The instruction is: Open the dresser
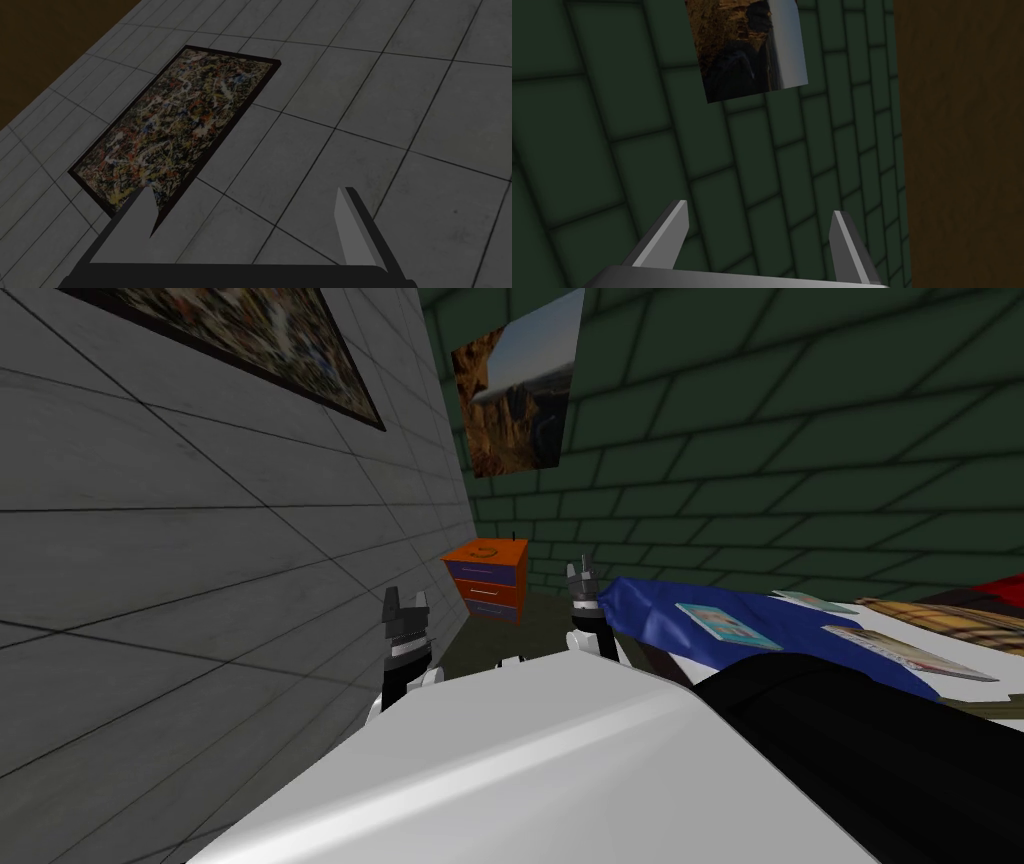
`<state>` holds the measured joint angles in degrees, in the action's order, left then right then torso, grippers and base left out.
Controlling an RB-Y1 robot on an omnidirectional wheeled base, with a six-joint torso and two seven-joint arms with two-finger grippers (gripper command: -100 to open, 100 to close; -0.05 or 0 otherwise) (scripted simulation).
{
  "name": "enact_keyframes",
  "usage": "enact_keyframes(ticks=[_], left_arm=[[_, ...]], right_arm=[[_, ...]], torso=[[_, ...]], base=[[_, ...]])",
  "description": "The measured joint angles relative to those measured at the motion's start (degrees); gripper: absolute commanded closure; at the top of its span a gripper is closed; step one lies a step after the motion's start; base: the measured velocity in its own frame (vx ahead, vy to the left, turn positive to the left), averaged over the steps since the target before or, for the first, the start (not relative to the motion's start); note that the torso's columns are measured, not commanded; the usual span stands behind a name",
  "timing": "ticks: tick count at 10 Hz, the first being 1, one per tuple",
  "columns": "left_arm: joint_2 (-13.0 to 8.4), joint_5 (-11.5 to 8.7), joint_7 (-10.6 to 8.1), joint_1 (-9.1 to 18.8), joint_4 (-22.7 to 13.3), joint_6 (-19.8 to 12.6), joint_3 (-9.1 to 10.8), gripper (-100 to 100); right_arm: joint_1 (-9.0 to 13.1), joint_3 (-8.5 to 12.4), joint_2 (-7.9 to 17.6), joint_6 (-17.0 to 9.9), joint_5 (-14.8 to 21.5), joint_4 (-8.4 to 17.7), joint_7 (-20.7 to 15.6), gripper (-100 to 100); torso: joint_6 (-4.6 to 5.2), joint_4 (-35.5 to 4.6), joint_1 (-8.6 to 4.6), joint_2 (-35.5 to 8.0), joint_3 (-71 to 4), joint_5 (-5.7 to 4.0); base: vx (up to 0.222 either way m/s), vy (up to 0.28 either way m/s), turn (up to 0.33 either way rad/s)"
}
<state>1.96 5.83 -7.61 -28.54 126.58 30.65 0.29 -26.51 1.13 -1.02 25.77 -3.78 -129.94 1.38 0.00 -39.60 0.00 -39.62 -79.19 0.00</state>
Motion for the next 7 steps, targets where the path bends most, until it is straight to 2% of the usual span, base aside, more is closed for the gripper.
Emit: enact_keyframes(ticks=[2,5,7], left_arm=[[-2.4,0.1,0.07,0.6,-1.1,0.2,-0.19,-100],[-6.5,0.2,0.03,2.7,-3.9,0.2,-0.43,-100],[-8.4,0.5,0.19,4.7,-7.4,1.1,-0.88,-100]], right_arm=[[0.0,0.0,0.0,0.0,0.0,0.0,0.0,0],[0.0,0.0,0.0,0.0,0.0,0.0,0.0,0],[0.0,0.0,0.0,0.0,0.0,0.0,0.0,0]], torso=[[0.0,-2.4,0.05,-2.4,-5.1,0.02],[0.0,-2.7,0.03,-2.6,-5.4,0.01],[0.0,-2.7,-0.03,-2.6,-5.4,0.0]], base=[[0.03,0.01,0.0],[0.056,0.021,0.0],[0.075,0.022,0.001]])
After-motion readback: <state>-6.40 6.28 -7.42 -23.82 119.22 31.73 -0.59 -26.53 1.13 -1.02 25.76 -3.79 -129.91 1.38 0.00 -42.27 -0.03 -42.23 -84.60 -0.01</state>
